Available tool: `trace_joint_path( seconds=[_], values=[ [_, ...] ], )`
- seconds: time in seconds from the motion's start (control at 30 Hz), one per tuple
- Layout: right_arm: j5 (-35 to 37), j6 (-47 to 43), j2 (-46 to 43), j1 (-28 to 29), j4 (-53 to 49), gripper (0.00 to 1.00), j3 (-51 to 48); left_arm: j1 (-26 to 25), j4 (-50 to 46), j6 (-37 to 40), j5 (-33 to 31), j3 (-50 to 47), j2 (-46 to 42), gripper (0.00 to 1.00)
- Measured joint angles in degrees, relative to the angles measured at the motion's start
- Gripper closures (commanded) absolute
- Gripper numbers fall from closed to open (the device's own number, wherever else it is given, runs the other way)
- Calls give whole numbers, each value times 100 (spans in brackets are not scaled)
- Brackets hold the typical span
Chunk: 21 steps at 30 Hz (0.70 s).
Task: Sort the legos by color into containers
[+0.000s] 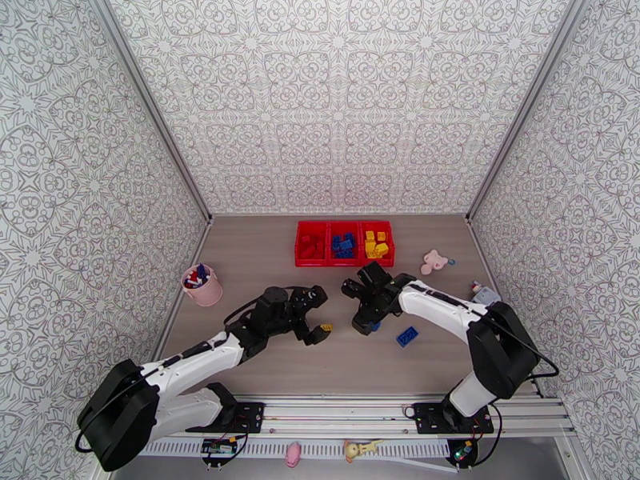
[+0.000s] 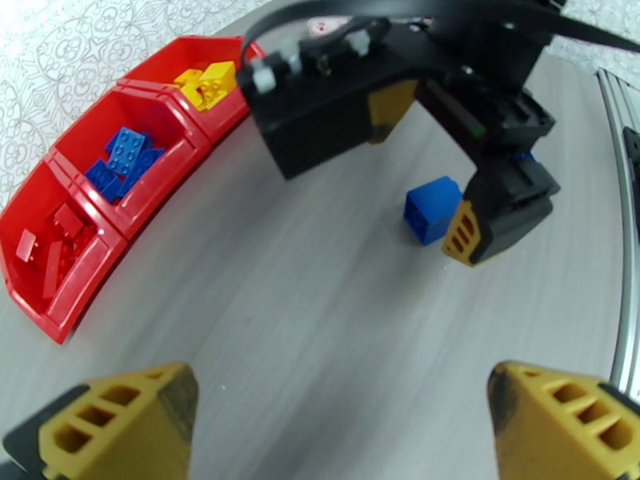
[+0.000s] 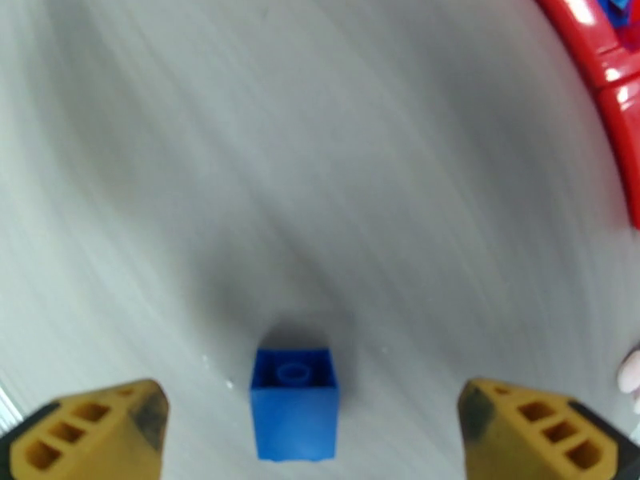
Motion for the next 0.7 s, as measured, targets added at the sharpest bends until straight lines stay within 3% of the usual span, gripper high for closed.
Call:
trace_joint_path(
  seconds=[0.3,0.7],
  values=[
    [179,-120,431,0,-424,2,118,-7,42,105,243,0,87,0],
    [262,-188,619,0,-636,18,173,-15,164,229,247,-76,105,0]
  ],
)
